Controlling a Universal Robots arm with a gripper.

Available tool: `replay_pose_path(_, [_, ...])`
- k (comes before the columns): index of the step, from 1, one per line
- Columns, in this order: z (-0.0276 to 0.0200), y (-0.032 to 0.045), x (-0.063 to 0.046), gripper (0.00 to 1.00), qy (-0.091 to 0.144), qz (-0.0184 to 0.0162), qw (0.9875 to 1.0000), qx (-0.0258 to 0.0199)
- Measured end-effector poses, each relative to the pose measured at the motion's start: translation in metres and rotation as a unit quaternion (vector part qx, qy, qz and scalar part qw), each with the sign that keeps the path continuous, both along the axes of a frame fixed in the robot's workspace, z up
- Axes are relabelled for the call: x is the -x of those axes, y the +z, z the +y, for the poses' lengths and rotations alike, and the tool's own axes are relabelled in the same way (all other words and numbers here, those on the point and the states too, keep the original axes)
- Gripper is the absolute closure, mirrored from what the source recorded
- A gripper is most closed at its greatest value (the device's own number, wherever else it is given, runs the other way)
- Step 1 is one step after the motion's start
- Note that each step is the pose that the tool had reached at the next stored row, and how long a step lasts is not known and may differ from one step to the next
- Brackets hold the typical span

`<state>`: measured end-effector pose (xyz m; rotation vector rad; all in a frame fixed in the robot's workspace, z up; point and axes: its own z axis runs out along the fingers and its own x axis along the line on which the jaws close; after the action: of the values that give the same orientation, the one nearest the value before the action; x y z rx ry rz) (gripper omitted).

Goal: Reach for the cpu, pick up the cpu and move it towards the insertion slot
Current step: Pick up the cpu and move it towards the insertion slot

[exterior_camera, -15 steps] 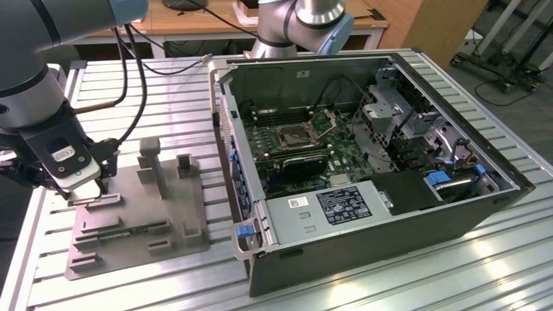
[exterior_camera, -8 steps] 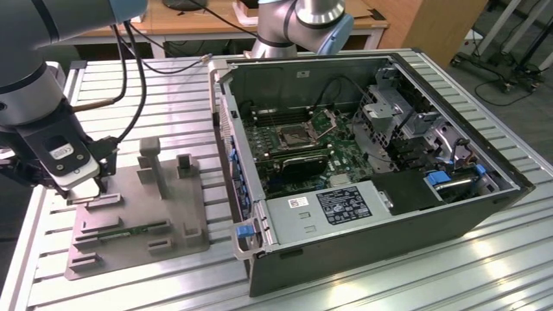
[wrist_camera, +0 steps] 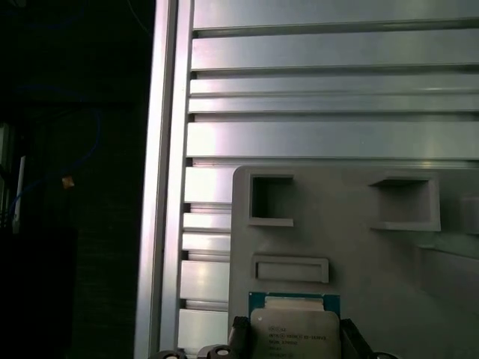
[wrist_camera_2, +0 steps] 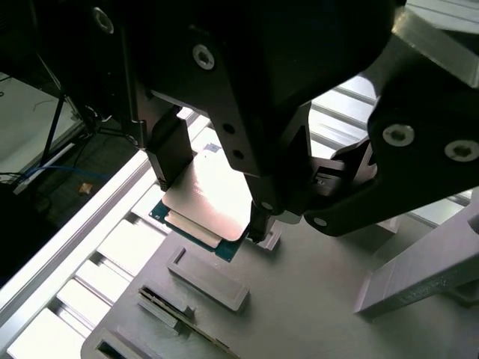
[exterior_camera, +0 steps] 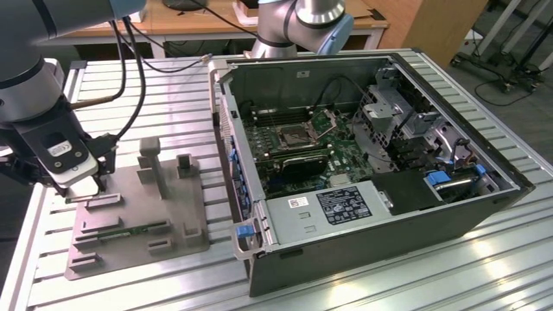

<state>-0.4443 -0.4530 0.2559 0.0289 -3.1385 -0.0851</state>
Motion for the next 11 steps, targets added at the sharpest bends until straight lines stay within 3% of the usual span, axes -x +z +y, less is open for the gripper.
replay_pose_path(11, [0.0000, 0.0051, -0.0001, 0.45, 0.000, 0.0000, 1.0000, 0.0005])
